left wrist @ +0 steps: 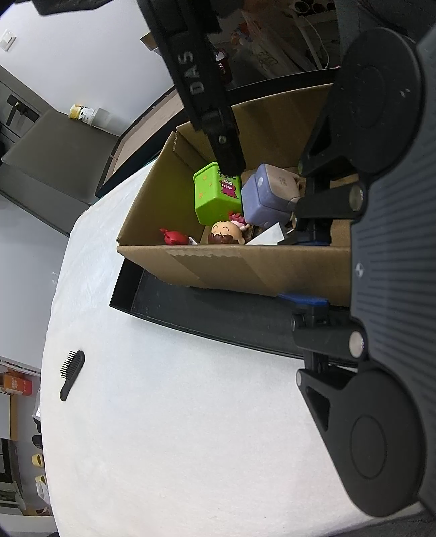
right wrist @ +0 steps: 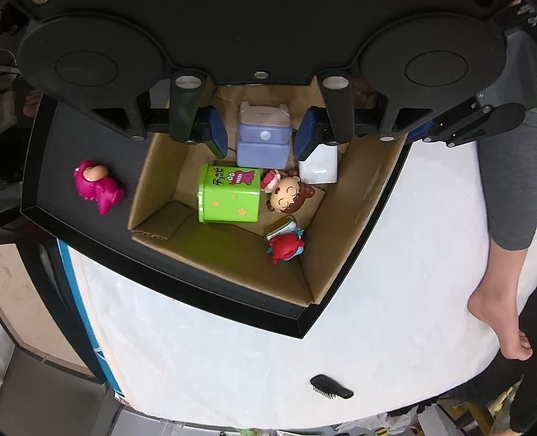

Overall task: Organize rigid objects
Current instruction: 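Lower the lavender block into the box and open the right gripper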

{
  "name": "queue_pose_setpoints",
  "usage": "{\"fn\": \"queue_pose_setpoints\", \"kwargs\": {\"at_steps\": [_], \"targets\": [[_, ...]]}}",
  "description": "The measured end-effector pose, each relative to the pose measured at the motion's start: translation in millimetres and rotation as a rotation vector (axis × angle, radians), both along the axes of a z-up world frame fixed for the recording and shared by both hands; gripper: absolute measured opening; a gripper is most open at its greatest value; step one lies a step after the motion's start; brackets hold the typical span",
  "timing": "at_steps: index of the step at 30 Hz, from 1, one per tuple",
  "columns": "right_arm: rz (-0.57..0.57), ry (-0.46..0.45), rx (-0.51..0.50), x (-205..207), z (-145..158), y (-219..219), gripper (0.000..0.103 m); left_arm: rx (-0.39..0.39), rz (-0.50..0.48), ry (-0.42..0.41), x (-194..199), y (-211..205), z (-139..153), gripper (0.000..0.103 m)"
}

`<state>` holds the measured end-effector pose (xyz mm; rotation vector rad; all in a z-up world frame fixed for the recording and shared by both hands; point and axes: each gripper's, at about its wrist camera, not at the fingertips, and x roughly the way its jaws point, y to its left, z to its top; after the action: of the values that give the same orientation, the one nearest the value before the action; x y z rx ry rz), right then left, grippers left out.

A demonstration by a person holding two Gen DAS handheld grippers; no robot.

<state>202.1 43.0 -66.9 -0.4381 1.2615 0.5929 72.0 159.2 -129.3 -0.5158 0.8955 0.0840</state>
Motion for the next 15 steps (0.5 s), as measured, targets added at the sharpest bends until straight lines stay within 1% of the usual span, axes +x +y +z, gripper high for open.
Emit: {"fn": "queue_pose_setpoints", "kwargs": {"at_steps": [5,12,14,15], "targets": [[-0.005,0.007,0.019,-0.8,7.7,-8.1,0.044,0.004,-0.001,0.0,-0.1,-0.2,0.1,0.023],[-0.012,-0.009,0.056,1.1,28.2,-26.2,0.047,0.007,-0.003,0.0,-0.1,-0.9,0.6,0.023],[-0.021,-0.014,0.061,4.0,33.1,-32.9,0.051,0.007,-0.003,0.0,-0.1,-0.9,0.5,0.023],[-0.024,-0.018,0.064,4.6,35.4,-36.3,0.054,0.008,-0.003,-0.001,-0.1,-0.8,0.6,0.023]]}}
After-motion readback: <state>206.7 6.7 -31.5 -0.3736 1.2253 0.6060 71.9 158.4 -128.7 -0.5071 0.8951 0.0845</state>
